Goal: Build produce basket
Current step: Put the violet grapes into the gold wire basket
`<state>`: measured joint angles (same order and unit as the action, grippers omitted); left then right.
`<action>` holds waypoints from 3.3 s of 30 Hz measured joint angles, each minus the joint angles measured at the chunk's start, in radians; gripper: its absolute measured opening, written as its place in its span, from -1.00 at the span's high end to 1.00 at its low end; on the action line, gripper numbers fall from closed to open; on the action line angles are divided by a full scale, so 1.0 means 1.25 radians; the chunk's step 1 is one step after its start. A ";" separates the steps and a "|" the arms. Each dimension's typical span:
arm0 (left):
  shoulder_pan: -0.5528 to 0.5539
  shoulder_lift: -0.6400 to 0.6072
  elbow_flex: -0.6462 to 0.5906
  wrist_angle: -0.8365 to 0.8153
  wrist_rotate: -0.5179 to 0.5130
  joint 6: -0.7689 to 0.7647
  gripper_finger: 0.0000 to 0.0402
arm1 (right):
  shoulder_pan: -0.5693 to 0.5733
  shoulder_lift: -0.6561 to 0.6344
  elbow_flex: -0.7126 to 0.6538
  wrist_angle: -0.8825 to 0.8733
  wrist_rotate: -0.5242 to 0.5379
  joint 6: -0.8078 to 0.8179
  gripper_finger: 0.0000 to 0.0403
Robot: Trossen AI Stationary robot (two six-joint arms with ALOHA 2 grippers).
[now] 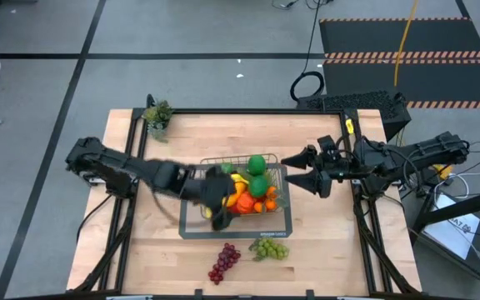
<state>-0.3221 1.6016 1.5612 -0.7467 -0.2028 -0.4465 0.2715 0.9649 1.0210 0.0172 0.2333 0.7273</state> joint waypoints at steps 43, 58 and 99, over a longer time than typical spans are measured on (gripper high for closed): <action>-0.134 0.311 -0.003 0.127 0.025 -0.076 -0.46 | 0.204 0.000 0.000 -0.132 -0.104 0.046 -0.95; -0.111 0.370 -0.004 0.155 0.117 -0.011 -0.07 | 0.204 0.000 0.000 -0.139 -0.104 0.037 -0.95; -0.119 0.424 -0.003 0.128 0.138 -0.114 0.50 | 0.203 0.000 0.000 -0.134 -0.058 0.037 -0.95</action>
<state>-0.4706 2.1315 1.5570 -0.5861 -0.0308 -0.5887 0.5255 0.9649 1.0210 -0.1497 0.1604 0.7734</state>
